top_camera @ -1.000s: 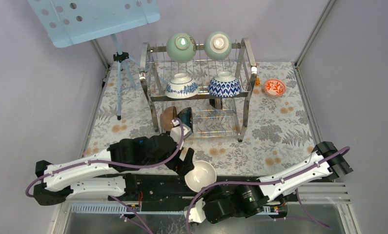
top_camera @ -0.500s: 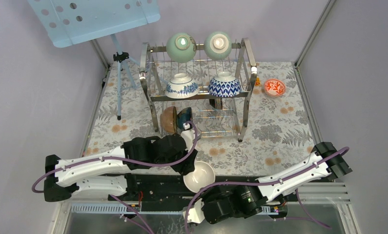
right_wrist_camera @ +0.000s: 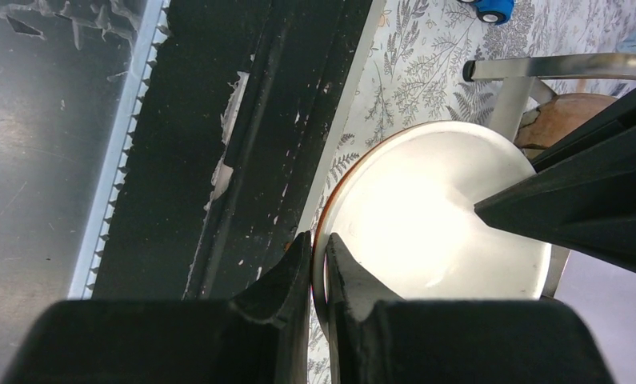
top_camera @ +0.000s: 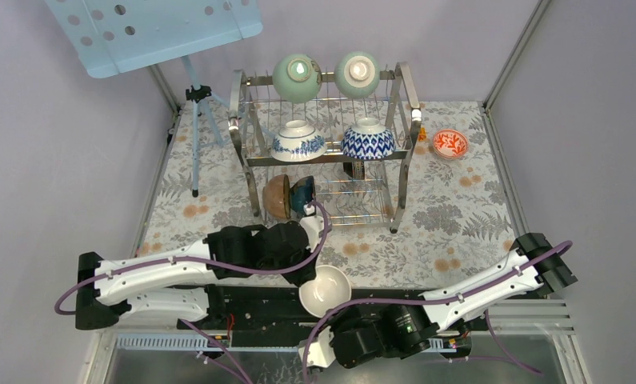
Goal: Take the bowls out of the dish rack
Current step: Place the bowl with the bowl.
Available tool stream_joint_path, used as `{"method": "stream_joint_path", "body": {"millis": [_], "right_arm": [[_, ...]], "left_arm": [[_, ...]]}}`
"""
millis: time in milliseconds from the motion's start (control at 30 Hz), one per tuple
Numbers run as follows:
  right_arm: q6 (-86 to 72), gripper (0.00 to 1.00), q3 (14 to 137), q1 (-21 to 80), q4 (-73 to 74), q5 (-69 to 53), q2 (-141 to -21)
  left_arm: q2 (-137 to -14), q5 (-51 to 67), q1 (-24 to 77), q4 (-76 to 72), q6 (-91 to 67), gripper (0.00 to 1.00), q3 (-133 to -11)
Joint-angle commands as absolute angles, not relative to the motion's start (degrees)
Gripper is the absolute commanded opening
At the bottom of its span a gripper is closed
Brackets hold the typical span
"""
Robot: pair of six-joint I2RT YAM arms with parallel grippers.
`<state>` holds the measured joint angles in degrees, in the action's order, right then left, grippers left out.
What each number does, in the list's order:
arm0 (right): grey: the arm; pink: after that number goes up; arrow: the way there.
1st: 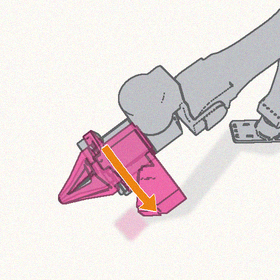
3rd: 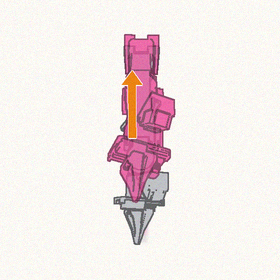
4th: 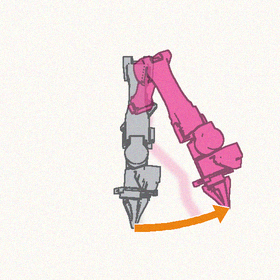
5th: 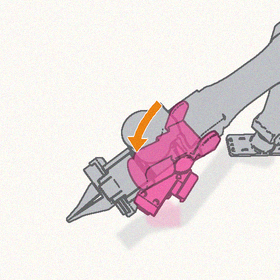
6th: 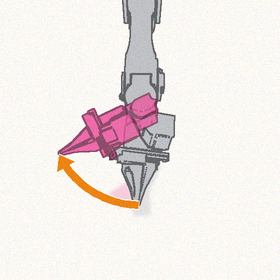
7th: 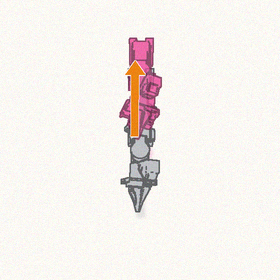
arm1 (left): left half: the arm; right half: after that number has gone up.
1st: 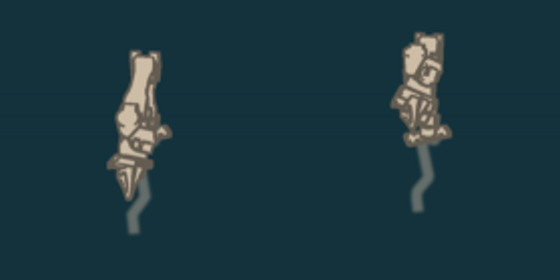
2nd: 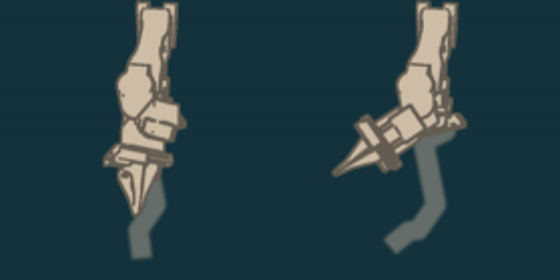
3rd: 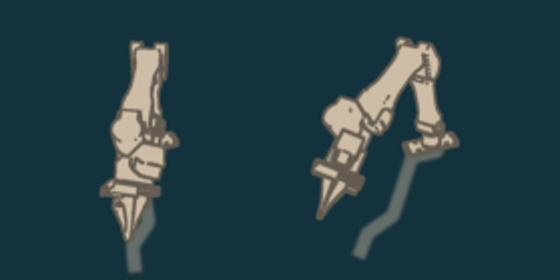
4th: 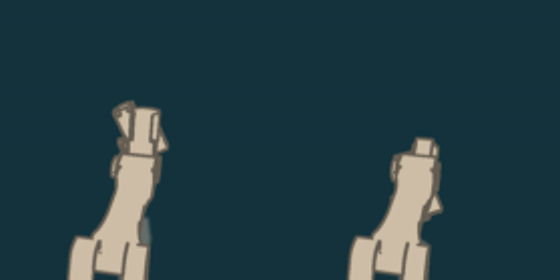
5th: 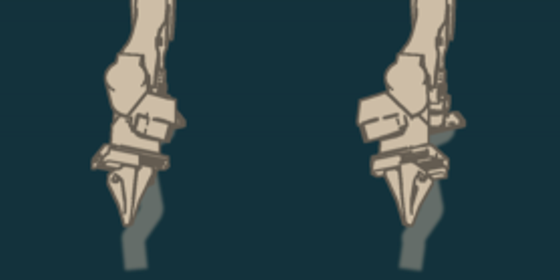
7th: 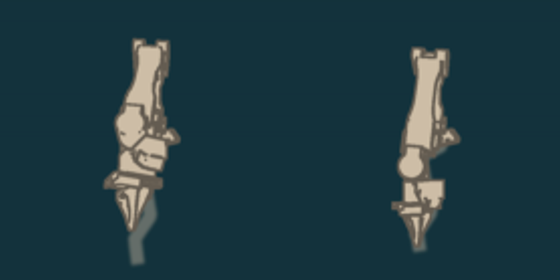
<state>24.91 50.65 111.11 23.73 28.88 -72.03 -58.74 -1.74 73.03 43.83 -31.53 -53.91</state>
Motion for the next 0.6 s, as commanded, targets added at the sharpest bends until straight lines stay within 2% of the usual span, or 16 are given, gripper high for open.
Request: {"method": "stream_joint_path", "body": {"millis": [0, 133, 367, 433, 567], "right_arm": [[25.14, 0.00, 52.29, 111.23, 21.40, 30.42, -71.63], [25.13, 0.00, 52.38, 111.27, 21.35, 30.17, -71.72], [24.59, 0.00, 52.49, 111.24, 20.65, 30.64, -71.54], [23.91, 0.07, 52.47, 111.25, 20.50, 30.67, -71.55], [22.83, 0.28, 52.49, 111.21, 20.23, 30.51, -71.85]], "left_arm": [[-58.36, -0.26, 73.47, 40.53, -31.73, 0.15, -53.47], [-58.36, -0.32, 73.63, 40.16, -31.77, 0.00, -52.94], [-56.84, -0.52, 73.74, 38.89, -32.72, 0.00, -52.08], [-55.95, -1.64, 73.74, 38.66, -33.29, 0.00, -51.87], [-53.96, -3.83, 73.74, 38.00, -34.90, 0.00, -51.45]]}}
